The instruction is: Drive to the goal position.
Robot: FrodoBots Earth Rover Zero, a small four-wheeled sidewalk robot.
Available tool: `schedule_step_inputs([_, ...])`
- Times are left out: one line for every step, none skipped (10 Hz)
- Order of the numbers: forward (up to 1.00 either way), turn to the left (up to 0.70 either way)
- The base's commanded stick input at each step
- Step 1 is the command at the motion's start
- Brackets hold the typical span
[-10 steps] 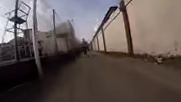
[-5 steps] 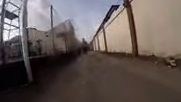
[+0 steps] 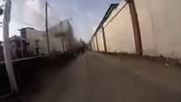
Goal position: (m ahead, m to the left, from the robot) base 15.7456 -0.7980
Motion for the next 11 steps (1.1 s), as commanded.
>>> schedule_step_inputs([1.0,0.0])
schedule_step_inputs([1.0,0.0])
schedule_step_inputs([1.0,0.0])
schedule_step_inputs([1.0,0.0])
schedule_step_inputs([1.0,0.0])
schedule_step_inputs([1.0,0.0])
schedule_step_inputs([1.0,0.0])
schedule_step_inputs([1.0,0.0])
schedule_step_inputs([1.0,0.0])
schedule_step_inputs([1.0,0.0])
schedule_step_inputs([1.0,0.0])
